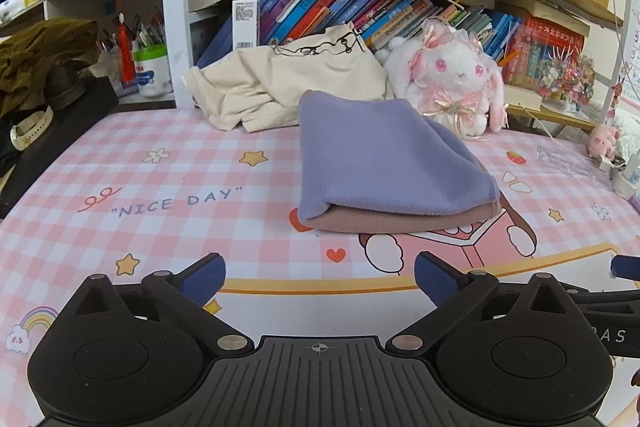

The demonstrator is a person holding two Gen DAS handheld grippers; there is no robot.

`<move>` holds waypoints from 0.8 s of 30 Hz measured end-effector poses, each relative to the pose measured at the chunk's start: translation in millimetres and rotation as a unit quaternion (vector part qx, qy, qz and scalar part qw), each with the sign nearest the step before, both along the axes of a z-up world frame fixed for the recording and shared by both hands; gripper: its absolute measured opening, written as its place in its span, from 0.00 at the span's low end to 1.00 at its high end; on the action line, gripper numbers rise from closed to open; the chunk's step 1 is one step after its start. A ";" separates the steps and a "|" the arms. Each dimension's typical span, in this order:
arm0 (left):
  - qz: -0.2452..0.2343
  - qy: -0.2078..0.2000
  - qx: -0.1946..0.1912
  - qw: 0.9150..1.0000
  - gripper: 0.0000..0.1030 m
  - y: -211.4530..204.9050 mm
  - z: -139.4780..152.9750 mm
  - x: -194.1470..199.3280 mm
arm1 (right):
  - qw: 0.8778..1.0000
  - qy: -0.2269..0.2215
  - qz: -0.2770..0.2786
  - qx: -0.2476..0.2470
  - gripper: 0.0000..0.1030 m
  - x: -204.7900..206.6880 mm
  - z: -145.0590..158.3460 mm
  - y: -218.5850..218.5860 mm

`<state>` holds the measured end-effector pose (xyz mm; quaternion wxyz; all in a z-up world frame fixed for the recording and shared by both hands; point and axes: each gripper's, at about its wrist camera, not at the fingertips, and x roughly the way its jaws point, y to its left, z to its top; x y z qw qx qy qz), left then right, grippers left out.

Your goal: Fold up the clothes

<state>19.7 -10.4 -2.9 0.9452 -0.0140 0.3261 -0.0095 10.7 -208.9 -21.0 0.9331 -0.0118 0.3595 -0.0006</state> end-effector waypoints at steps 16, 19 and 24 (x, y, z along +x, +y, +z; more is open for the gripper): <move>-0.010 0.014 -0.001 1.000 1.00 -2.4 -3.2 -0.8 | 1.000 0.008 -0.002 0.005 1.00 -3.2 0.3 0.6; -0.010 0.018 -0.001 1.000 1.00 -2.3 -4.4 0.2 | 1.000 0.008 -0.001 0.004 1.00 -2.7 0.4 1.1; -0.011 0.021 -0.002 1.000 1.00 -2.0 -5.7 1.7 | 1.000 0.008 -0.003 0.004 1.00 -2.3 -0.3 1.3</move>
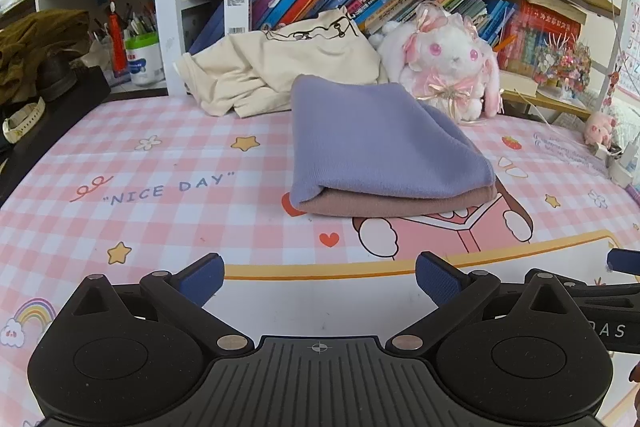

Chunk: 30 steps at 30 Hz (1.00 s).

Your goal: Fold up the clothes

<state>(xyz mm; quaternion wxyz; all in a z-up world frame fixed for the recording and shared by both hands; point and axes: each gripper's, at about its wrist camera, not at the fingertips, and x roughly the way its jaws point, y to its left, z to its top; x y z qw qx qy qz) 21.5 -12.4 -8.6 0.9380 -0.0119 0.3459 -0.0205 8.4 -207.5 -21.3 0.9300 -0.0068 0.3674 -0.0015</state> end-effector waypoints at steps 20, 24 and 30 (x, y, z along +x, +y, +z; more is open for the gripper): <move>-0.002 0.008 -0.009 1.000 1.00 0.6 -1.6 4.1 | 1.000 0.006 0.002 0.000 1.00 4.3 -1.8 1.2; -0.005 0.006 -0.008 1.000 1.00 -0.4 -1.2 3.2 | 1.000 0.007 0.003 0.000 1.00 4.2 -2.0 1.6; -0.005 0.005 -0.007 1.000 1.00 -1.2 -1.0 2.3 | 1.000 0.009 0.005 -0.001 1.00 4.1 -2.8 2.2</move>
